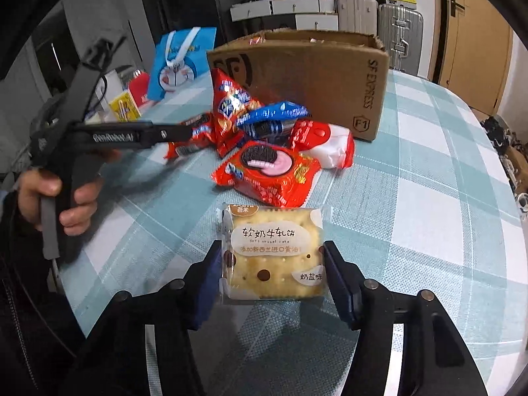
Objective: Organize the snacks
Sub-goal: 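Grasp the soft milk biscuit pack with the right gripper and lift it, then grasp the red Oreo pack with the left gripper while the right gripper holds the biscuit pack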
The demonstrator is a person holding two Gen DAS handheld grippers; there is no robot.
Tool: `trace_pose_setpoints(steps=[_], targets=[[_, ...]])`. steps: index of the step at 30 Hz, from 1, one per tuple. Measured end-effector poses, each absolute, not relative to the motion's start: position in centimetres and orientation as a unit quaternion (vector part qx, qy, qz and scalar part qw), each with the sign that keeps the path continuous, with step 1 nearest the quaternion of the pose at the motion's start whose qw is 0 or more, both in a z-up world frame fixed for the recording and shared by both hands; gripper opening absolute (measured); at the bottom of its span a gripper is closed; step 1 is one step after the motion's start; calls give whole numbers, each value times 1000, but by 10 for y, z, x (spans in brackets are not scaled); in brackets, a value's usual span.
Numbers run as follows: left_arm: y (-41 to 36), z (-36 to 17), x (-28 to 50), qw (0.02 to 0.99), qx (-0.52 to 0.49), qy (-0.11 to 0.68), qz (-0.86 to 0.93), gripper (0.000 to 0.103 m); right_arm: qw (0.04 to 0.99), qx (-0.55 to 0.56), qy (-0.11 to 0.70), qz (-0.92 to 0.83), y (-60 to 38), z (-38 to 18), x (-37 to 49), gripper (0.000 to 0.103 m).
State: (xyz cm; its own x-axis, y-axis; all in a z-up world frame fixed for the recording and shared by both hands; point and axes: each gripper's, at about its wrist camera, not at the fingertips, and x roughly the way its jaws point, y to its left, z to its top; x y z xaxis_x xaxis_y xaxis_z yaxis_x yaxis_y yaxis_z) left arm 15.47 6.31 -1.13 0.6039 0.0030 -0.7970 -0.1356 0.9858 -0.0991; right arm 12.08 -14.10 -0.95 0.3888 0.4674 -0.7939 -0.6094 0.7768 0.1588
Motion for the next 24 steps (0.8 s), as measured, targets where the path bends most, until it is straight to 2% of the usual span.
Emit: trace_pose_setpoints(steps=[16, 17, 22, 24], targets=[[59, -30, 186, 882, -59, 467, 20, 101, 851, -24, 423, 310, -162, 8, 140, 60], [58, -30, 187, 882, -57, 469, 13, 98, 851, -23, 424, 309, -162, 7, 142, 60], [54, -29, 184, 885, -56, 462, -8, 72, 851, -22, 425, 308, -162, 6, 143, 60], [52, -29, 179, 886, -50, 462, -6, 67, 851, -20, 425, 307, -162, 7, 143, 60]])
